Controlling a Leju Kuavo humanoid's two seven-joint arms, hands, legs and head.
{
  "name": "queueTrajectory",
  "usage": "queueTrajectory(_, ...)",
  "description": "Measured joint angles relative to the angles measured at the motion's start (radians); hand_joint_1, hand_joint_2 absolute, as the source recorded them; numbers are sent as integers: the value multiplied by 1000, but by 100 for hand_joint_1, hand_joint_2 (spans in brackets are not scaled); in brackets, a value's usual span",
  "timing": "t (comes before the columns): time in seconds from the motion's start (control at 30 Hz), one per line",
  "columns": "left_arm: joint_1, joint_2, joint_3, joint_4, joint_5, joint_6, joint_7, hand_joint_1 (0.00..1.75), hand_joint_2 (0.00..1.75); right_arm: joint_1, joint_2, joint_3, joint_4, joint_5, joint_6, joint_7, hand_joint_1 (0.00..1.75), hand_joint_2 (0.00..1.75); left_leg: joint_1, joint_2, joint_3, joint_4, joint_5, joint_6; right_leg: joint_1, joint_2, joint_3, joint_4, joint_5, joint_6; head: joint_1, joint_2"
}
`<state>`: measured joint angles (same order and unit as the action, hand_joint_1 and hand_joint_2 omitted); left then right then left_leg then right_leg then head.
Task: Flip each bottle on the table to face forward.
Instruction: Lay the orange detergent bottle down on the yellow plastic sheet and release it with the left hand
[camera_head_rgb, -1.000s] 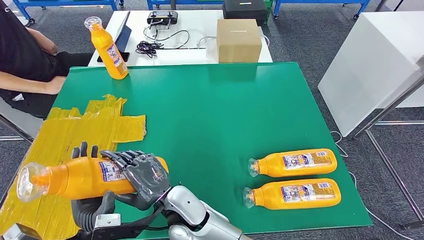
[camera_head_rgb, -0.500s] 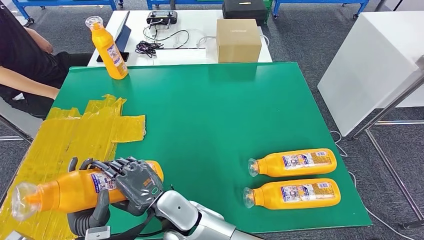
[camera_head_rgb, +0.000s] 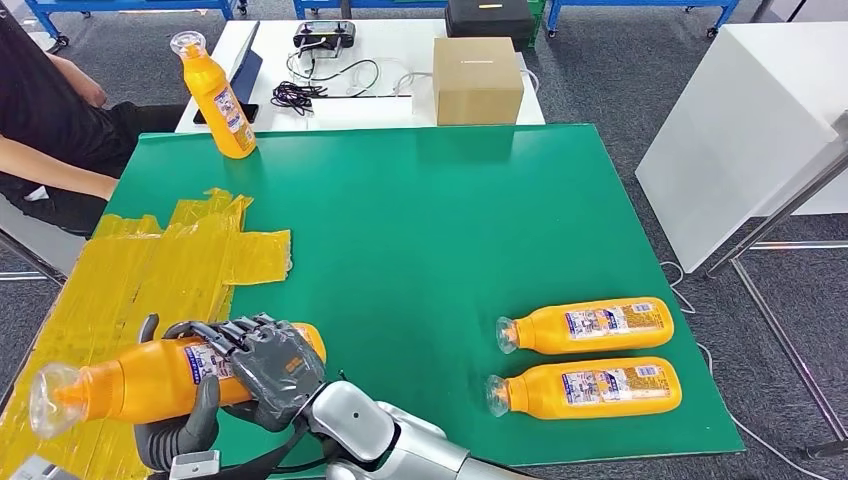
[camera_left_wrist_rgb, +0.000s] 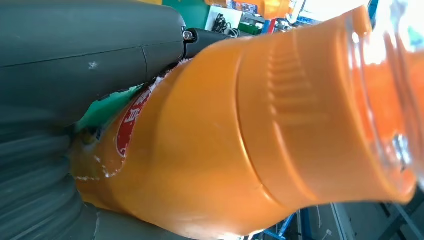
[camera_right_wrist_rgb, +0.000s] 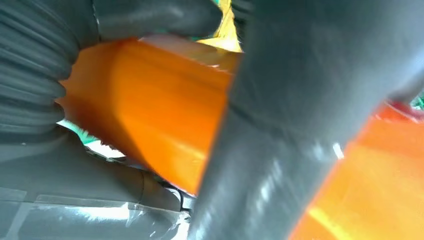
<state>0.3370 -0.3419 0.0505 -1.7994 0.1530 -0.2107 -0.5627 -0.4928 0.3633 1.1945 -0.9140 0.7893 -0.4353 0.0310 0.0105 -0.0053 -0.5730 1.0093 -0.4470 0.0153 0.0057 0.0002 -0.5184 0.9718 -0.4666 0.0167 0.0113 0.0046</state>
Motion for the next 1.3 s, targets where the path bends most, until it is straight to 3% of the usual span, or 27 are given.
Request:
queueTrajectory(0.03,-5,0,2,0,-2,4,0,175,175,3,0,-1,4,6,-15,-2,0,0,0,0,0,0,0,0,0,0,0,0,0,0,0,0)
queueTrajectory(0.23,-42,0,43,0,-141,102,-28,175,175,70,-11,-102,-11,144,-43,-46,0,0,0,-1,0,0,0,0,0,0,0,0,0,0,1,0)
queueTrajectory(0.37,-83,3,120,6,-271,188,-52,175,175,150,-51,-251,-146,232,6,-72,0,0,0,-1,0,0,0,0,0,0,0,0,0,0,1,0)
queueTrajectory(0.53,-114,8,195,18,-292,196,-59,175,175,245,-94,-379,-278,243,33,-93,0,0,0,0,-1,0,0,0,0,0,0,0,0,0,0,0)
queueTrajectory(0.73,-124,8,219,21,-298,195,-64,175,175,283,-105,-430,-332,247,39,-96,0,0,0,0,-1,0,0,0,0,0,0,0,0,0,0,0)
queueTrajectory(1.1,-128,8,225,22,-300,196,-64,175,175,293,-108,-440,-344,249,38,-97,0,0,0,0,-1,0,0,0,0,0,0,0,0,0,0,0)
queueTrajectory(1.17,-139,9,243,31,-364,253,-78,175,175,309,-114,-460,-368,256,42,-104,0,0,0,0,-1,0,0,0,0,0,0,0,0,0,0,0)
queueTrajectory(1.3,-170,20,257,49,-619,473,-98,175,175,332,-122,-487,-402,256,61,-112,0,0,0,-1,-1,0,0,0,0,0,0,0,0,0,0,0)
